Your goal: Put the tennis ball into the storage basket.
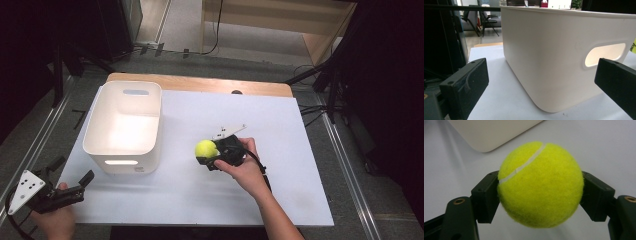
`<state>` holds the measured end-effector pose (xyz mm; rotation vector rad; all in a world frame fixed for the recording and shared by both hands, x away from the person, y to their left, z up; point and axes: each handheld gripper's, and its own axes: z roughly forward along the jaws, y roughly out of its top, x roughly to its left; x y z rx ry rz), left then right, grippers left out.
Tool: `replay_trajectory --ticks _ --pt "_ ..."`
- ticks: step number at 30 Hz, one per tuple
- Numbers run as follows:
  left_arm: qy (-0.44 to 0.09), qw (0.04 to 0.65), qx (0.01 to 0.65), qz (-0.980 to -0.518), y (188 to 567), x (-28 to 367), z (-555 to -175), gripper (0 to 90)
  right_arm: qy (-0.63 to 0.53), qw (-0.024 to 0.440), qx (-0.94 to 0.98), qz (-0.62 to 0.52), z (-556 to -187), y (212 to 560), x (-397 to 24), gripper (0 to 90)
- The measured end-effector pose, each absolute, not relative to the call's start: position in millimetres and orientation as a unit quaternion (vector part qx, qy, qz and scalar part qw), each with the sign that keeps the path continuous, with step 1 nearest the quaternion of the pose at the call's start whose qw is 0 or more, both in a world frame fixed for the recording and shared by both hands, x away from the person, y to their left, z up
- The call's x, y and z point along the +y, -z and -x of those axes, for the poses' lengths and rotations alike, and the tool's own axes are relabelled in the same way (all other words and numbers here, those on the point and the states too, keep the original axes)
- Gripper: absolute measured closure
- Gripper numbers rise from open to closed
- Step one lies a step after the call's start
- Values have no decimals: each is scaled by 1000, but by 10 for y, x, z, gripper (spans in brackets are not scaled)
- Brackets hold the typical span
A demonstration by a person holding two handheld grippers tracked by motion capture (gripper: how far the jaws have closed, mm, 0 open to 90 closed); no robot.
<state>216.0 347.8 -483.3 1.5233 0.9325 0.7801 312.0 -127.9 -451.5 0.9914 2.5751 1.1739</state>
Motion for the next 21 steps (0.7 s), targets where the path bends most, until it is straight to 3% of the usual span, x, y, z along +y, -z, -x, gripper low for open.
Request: replay_trajectory --ticks 21 --pt "-332 562 396 -646 4833 3479 -2160 0 -401 67 856 -318 -3187 4344 -1180 242"
